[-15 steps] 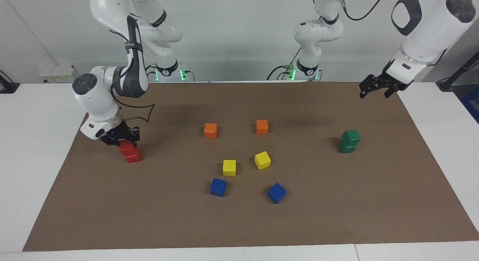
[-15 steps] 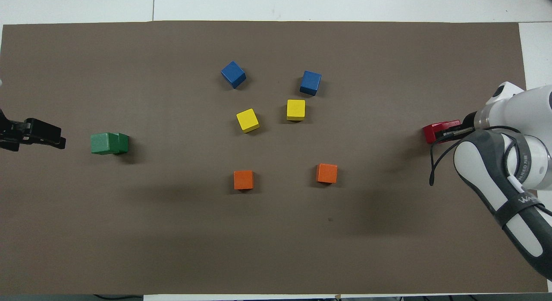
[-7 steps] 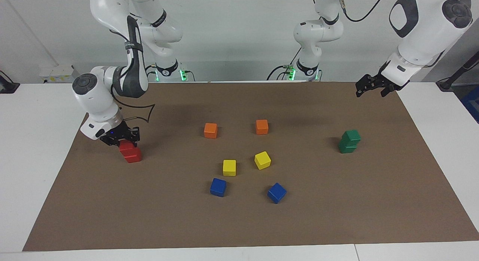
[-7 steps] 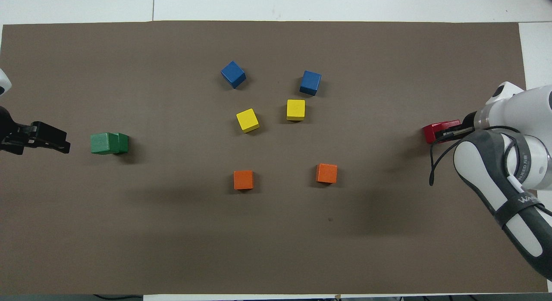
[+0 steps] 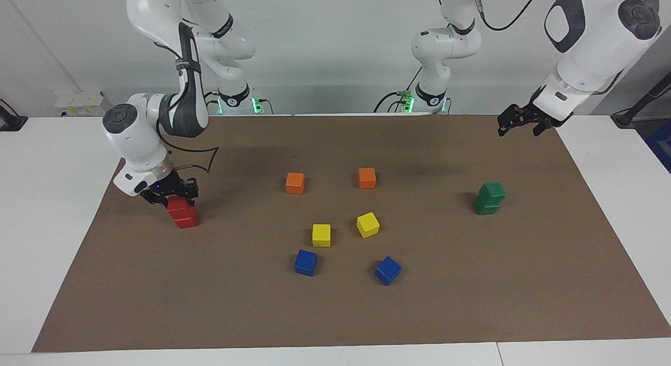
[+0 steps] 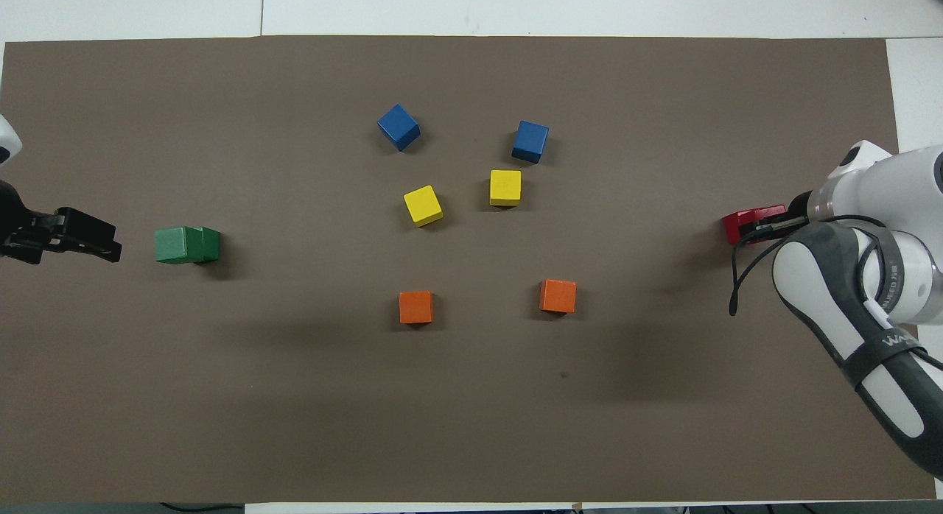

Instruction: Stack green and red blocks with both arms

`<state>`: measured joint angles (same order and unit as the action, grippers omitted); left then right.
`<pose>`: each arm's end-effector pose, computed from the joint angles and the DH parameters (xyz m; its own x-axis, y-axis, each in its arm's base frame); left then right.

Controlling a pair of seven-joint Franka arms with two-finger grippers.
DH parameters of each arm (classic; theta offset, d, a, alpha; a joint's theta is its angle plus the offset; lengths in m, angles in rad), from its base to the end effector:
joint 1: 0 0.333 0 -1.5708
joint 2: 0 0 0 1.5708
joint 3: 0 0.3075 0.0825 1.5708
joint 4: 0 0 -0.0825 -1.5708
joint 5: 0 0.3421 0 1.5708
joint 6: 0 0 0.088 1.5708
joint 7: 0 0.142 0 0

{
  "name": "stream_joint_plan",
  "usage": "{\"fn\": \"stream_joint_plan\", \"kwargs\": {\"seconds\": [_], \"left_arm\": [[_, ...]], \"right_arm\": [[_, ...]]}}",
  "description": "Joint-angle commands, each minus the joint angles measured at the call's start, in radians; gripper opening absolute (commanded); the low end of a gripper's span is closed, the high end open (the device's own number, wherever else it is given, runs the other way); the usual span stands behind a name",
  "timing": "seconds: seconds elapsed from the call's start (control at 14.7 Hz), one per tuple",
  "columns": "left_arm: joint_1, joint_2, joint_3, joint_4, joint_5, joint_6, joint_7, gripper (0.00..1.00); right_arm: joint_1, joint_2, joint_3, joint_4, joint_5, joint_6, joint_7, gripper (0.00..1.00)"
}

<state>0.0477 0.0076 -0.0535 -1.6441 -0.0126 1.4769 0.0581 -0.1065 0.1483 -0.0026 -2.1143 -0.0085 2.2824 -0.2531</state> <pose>0.4944 -0.0047 0.5393 0.9828 -0.0650 -0.1728 -0.0620 -0.9978 0.0230 0.5307 -0.0585 0.3300 0.9887 0.1490 0.0174 0.1489 -0.9888 0.0117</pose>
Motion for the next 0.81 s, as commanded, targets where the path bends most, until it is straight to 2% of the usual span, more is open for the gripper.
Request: {"fn": "stream_joint_plan", "kwargs": {"seconds": [0.0, 0.14, 0.34, 0.75], "left_arm": [[-0.035, -0.011, 0.012, -0.003, 0.02, -0.012, -0.009, 1.0], [-0.072, -0.011, 0.012, -0.003, 0.02, -0.012, -0.007, 1.0], [-0.069, -0.011, 0.012, -0.003, 0.02, -0.013, -0.007, 1.0], [-0.065, -0.011, 0.011, -0.003, 0.02, -0.012, -0.011, 1.0]], "right_arm": [[-0.005, 0.002, 0.009, -0.012, -0.002, 0.031, 0.021, 0.91], [-0.005, 0.002, 0.009, -0.009, -0.002, 0.029, 0.021, 1.0], [-0.004, 0.004, 0.01, 0.023, 0.008, 0.002, 0.021, 1.0], [0.019, -0.065, 0.023, 0.218, 0.01, -0.228, 0.043, 1.0]]}}
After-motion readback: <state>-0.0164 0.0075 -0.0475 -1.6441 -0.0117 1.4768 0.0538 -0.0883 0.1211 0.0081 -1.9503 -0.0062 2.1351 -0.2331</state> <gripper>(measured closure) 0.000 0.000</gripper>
